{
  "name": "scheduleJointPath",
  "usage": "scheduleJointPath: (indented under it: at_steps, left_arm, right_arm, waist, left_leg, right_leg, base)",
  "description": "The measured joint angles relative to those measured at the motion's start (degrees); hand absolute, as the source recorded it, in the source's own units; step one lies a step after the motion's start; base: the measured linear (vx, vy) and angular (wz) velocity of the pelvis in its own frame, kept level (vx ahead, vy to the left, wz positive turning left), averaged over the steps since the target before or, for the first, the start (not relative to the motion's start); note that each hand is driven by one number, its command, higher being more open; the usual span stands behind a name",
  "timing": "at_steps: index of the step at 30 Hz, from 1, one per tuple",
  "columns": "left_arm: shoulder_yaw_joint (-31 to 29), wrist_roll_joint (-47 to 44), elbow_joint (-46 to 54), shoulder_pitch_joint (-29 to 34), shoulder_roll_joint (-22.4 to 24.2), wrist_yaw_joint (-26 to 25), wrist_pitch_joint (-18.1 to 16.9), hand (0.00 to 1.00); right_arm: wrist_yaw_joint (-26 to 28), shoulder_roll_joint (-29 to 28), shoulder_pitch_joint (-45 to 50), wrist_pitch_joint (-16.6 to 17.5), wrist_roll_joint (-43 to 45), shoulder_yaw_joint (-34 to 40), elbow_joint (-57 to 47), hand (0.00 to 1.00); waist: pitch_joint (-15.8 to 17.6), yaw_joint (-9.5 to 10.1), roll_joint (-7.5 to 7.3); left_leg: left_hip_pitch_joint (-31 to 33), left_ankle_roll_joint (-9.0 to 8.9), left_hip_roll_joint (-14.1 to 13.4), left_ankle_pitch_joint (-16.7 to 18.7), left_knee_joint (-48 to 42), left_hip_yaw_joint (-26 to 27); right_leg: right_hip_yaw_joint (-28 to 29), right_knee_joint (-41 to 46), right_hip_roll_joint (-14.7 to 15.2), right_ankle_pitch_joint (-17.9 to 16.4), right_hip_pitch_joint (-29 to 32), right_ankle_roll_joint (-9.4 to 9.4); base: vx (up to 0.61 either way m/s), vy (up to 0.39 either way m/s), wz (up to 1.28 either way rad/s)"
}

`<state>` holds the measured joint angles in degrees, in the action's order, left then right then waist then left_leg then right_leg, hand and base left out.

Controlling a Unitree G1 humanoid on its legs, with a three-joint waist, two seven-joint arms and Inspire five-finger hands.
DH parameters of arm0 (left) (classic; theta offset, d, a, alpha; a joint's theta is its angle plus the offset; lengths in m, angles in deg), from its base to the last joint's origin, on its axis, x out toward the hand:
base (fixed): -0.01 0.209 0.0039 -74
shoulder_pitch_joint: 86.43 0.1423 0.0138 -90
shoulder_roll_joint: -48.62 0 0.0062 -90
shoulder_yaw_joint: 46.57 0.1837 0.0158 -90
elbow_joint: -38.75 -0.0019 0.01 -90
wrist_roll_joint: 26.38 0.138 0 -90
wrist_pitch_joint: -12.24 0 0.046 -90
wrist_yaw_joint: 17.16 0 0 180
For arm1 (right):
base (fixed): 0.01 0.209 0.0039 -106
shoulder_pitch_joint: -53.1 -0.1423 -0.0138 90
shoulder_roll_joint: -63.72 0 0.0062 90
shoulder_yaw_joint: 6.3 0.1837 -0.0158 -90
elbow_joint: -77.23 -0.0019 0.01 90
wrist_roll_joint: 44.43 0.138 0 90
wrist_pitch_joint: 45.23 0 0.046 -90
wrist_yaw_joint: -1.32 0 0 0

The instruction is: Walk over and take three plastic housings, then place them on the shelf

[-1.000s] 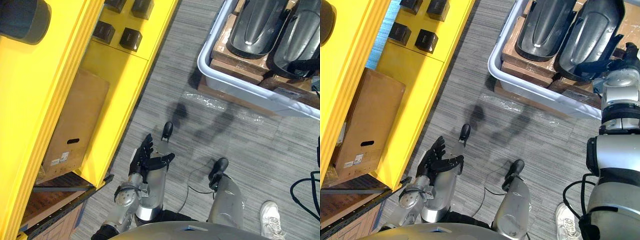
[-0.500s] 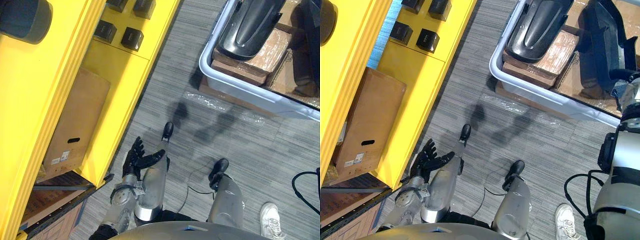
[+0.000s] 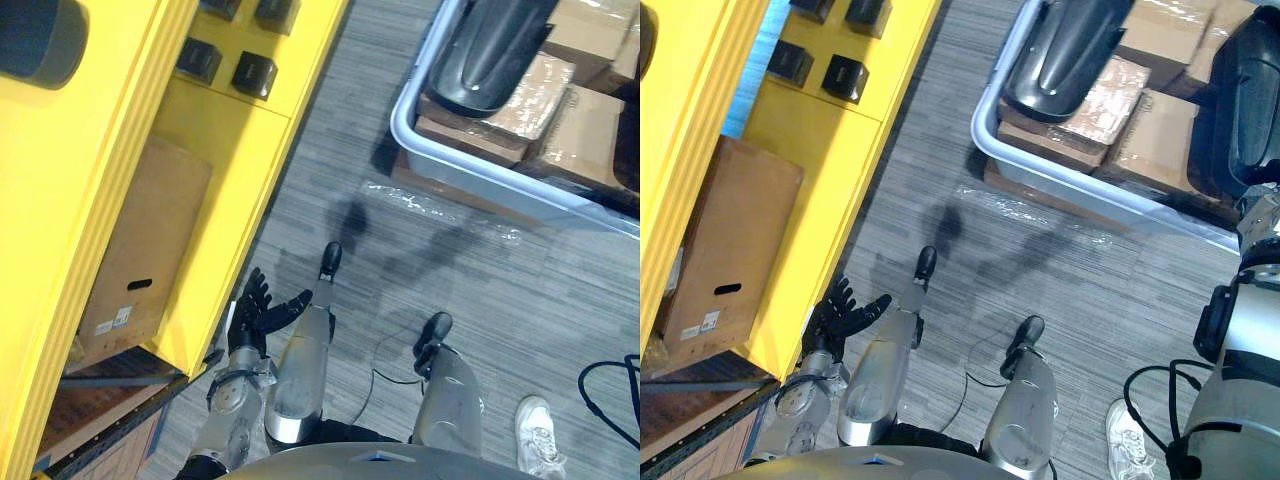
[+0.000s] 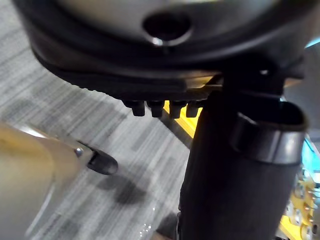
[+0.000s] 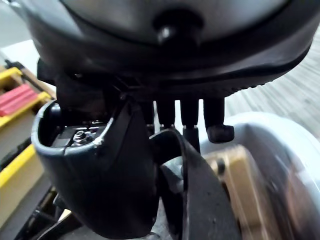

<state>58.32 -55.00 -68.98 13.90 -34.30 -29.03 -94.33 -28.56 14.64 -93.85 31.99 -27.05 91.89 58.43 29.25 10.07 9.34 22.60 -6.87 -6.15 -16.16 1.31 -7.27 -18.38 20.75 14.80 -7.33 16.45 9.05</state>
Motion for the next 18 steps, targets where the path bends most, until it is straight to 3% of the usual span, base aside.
scheduleJointPath:
  at_steps: [6, 11, 13, 16, 18]
  left_arm:
    - [-3.92, -2.57, 8.34, 0.94, -0.02, 3.39, -2.05, 1.00]
    - [-6.32, -10.29, 17.34, 1.02, -0.33, 8.85, -1.00, 1.00]
    - [-6.28, -12.85, 20.41, 0.62, -0.62, 11.53, 1.81, 1.00]
    - [-6.24, -18.33, 20.99, -1.10, -0.40, 14.10, 6.52, 1.00]
    - [-6.30, -24.61, 21.41, -1.89, -0.09, 15.62, 12.04, 1.00]
  right_arm:
    - [-3.64, -1.23, 6.92, 7.29, -11.72, -1.74, -15.97, 0.00]
    - [-7.49, -7.87, 15.24, 12.85, -21.36, -1.34, -30.63, 0.00]
    - [-9.40, -12.70, 19.95, 14.38, -26.78, -1.36, -38.40, 0.00]
    - [-10.39, -16.44, 25.10, 14.87, -31.82, -1.35, -48.11, 0.00]
    - [-10.80, -19.56, 29.77, 15.07, -35.95, -1.36, -55.08, 0.00]
  waist:
    - [0.39, -3.46, -1.72]
    - [-0.20, -5.39, -6.69]
    - [-2.62, -5.71, -8.57]
    - [-3.87, -5.80, -9.02]
    - [-6.60, -6.06, -9.33]
  left_leg:
    - [-5.32, -0.21, -1.17, 0.54, 3.17, 1.56]
    - [-9.69, -0.33, -1.55, 0.45, 3.36, 2.41]
    - [-10.31, -0.27, -1.57, 1.13, 3.40, 3.23]
    - [-12.21, -0.28, -1.35, 1.92, 3.45, 3.75]
    - [-12.35, -0.26, -1.33, 2.34, 3.51, 4.05]
  right_leg:
    - [0.65, -2.14, -1.36, 0.27, -3.65, -0.26]
    - [0.65, -4.21, -2.02, 0.31, -8.89, -0.28]
    - [0.51, -5.72, -2.17, 0.34, -10.11, -0.22]
    - [0.43, -7.29, -2.16, 0.58, -12.71, 0.14]
    - [0.22, -8.78, -2.31, 1.00, -13.50, 0.31]
  base:
    - [-0.02, -0.066, -0.16]
    - [0.07, -0.074, -0.02]
    - [0.06, -0.057, 0.00]
    - [0.05, -0.030, 0.01]
    - [0.04, -0.022, -0.01]
